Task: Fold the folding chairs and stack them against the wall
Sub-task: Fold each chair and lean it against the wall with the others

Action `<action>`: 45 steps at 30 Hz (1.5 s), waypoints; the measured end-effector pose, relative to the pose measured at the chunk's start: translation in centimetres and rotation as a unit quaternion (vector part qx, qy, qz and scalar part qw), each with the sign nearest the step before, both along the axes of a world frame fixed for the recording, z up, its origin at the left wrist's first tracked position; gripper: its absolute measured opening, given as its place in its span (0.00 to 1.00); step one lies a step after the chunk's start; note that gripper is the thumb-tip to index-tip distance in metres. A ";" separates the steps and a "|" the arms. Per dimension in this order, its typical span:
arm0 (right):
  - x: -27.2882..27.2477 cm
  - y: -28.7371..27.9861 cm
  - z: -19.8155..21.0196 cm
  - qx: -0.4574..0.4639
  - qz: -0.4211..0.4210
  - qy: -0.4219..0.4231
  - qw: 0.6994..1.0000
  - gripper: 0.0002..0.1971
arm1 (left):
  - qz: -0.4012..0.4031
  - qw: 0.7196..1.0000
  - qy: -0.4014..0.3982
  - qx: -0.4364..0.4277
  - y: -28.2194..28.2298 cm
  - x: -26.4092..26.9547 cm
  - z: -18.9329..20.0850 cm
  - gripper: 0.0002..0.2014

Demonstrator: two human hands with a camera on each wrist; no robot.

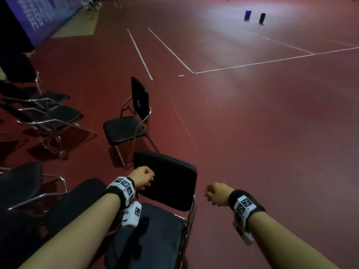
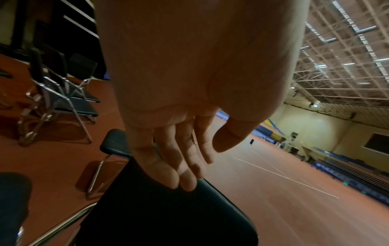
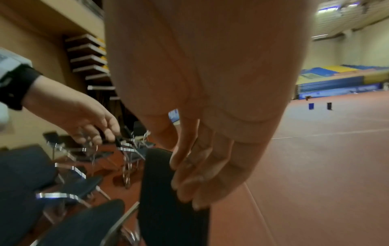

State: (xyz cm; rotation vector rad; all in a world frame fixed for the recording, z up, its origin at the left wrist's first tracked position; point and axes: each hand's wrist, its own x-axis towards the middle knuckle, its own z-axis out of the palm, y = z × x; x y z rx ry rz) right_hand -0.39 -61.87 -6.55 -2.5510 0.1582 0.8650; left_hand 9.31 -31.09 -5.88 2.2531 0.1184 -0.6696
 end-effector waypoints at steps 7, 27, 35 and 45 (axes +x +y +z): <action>8.1 -4.6 -0.5 -0.009 0.052 -0.024 0.998 0.17 | 0.088 0.996 0.022 -0.005 -2.9 3.0 -0.3 0.09; 25.1 3.4 -6.8 -0.010 0.392 0.035 0.919 0.27 | 0.473 0.880 0.047 -0.021 -6.6 -2.0 -2.5 0.05; 25.7 7.1 -8.8 -0.088 0.352 0.110 0.926 0.29 | 0.513 0.848 0.069 -0.115 -3.2 -2.6 -6.2 0.05; 23.0 16.6 -6.0 -0.115 0.554 0.210 0.798 0.13 | 0.506 0.839 0.120 -0.160 -1.9 1.9 -8.0 0.19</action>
